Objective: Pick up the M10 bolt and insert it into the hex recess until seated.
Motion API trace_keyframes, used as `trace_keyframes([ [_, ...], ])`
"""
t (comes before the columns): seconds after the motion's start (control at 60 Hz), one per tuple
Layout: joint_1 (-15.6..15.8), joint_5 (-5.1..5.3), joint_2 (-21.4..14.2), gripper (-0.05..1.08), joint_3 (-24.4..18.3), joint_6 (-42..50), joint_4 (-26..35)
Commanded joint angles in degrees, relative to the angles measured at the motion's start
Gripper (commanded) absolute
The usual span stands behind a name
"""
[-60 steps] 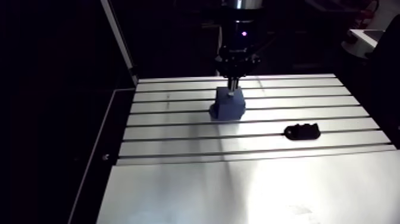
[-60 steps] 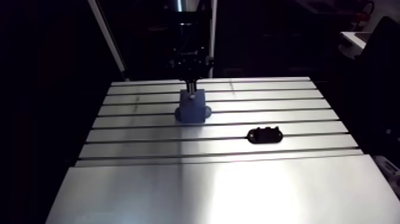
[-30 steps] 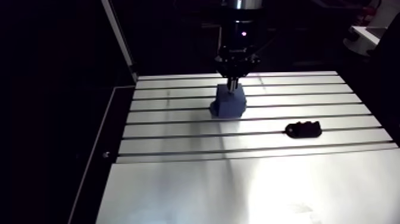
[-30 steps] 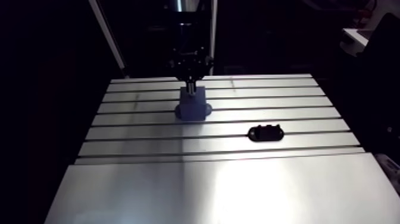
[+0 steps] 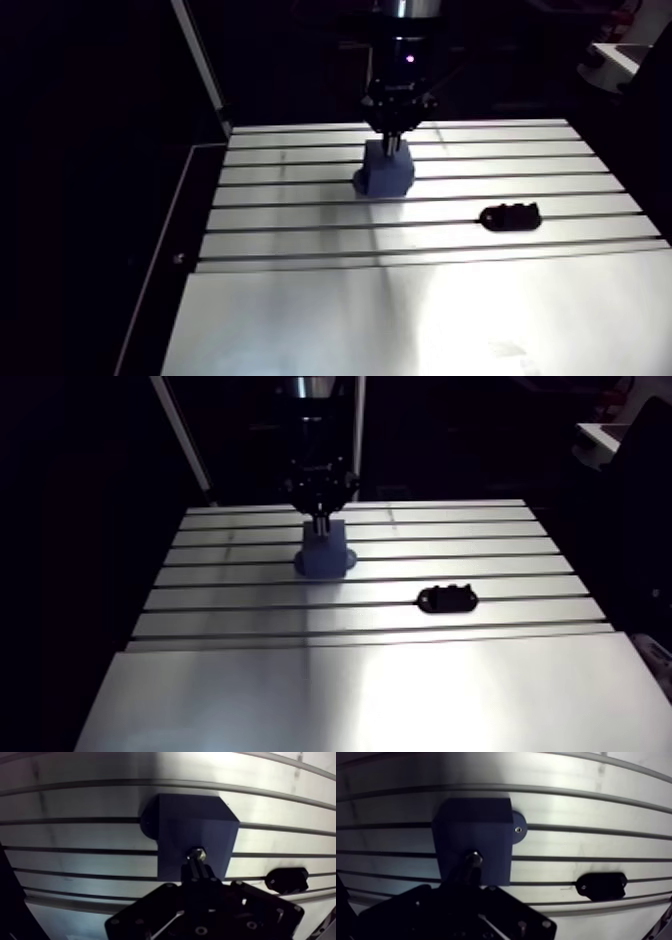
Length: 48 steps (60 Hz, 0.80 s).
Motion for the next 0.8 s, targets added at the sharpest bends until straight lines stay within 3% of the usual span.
trace_keyframes([
  [0.017, 0.01, -0.06, -0.02, 1.08, 0.14, -0.08, 0.13],
  [0.8, -0.26, -0.24, 0.84, 1.08, -0.48, -0.35, 0.22],
])
